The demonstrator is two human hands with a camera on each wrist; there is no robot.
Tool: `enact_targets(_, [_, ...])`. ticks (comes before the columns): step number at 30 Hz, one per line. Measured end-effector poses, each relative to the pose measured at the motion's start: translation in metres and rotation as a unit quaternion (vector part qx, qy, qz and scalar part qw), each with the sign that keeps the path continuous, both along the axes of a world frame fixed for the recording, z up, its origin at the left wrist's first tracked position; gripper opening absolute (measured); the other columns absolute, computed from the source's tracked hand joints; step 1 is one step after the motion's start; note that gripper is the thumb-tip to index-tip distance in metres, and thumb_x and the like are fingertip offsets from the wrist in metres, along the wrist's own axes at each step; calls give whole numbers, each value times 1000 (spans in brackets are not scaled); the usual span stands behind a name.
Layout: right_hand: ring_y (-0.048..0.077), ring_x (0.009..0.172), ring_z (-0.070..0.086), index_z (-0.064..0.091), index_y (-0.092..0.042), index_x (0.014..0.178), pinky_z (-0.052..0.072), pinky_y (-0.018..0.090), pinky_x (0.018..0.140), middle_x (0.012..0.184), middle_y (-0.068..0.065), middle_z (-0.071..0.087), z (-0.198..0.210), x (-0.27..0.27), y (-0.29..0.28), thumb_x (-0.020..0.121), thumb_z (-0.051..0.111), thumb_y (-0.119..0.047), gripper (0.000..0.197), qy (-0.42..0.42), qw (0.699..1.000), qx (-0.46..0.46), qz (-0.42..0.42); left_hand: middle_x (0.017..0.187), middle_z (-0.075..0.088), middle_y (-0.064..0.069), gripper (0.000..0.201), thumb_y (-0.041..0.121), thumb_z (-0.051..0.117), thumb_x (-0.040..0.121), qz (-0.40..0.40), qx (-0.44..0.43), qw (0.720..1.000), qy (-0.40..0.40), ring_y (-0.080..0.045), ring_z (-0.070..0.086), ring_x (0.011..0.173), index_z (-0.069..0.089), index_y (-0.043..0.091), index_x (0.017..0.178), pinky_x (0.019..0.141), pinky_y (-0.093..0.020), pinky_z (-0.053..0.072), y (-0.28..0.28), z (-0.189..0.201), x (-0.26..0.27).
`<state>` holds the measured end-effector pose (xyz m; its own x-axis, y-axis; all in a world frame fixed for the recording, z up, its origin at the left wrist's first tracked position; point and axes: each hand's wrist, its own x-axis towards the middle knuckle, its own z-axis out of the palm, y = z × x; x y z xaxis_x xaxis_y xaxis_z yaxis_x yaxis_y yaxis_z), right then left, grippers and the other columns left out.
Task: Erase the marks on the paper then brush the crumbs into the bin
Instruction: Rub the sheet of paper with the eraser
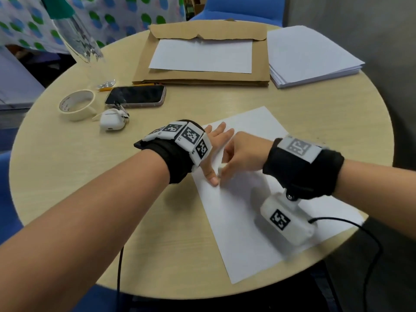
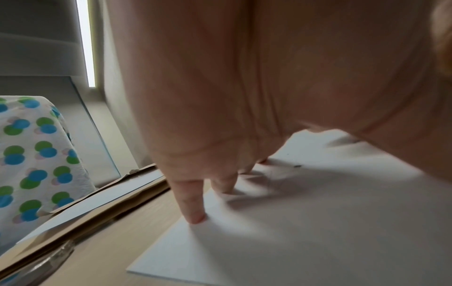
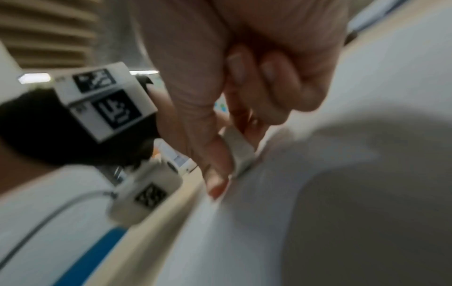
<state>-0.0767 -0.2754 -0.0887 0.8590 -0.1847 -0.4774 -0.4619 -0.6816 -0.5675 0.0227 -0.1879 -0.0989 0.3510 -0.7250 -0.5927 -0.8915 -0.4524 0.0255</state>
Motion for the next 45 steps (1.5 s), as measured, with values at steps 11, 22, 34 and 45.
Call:
enact_targets(11, [17,48,49,60,-6,77,45,21,47,58,7,59,1,2,-61,78,69,-3,9,-17,963,169,-210,157,-19,3,125,38,82,65,31,-29,998,48,-24,-15,145,-11,29,149,116,-47,1,6,5,-1])
enact_targets(22, [16,51,55,59,-4,92,54,26,49,67,5,54,-17,-32,-36,86,61,-4,6,-109,868,336,-350,154,17,-5,70,32,63,87,131,-125,983,-3,-27,30,138,27,22,146,109,-41,32,32,5,-8])
enact_targets(34, [15,59,62,69,3,90,56,20,65,71,10,67,4,21,-31,80,71,-13,19,-36,991,94,-84,155,-23,-11,133,54,76,65,99,-45,994,8,-26,-16,145,-20,14,147,119,-44,4,27,-7,-17])
enact_targets(45, [8,49,51,72,-16,74,43,18,55,62,1,62,12,19,-12,71,76,-24,10,24,995,-40,83,154,-26,-10,137,55,78,61,99,-61,993,19,-25,-19,144,-22,14,146,118,-45,-1,29,-15,-13])
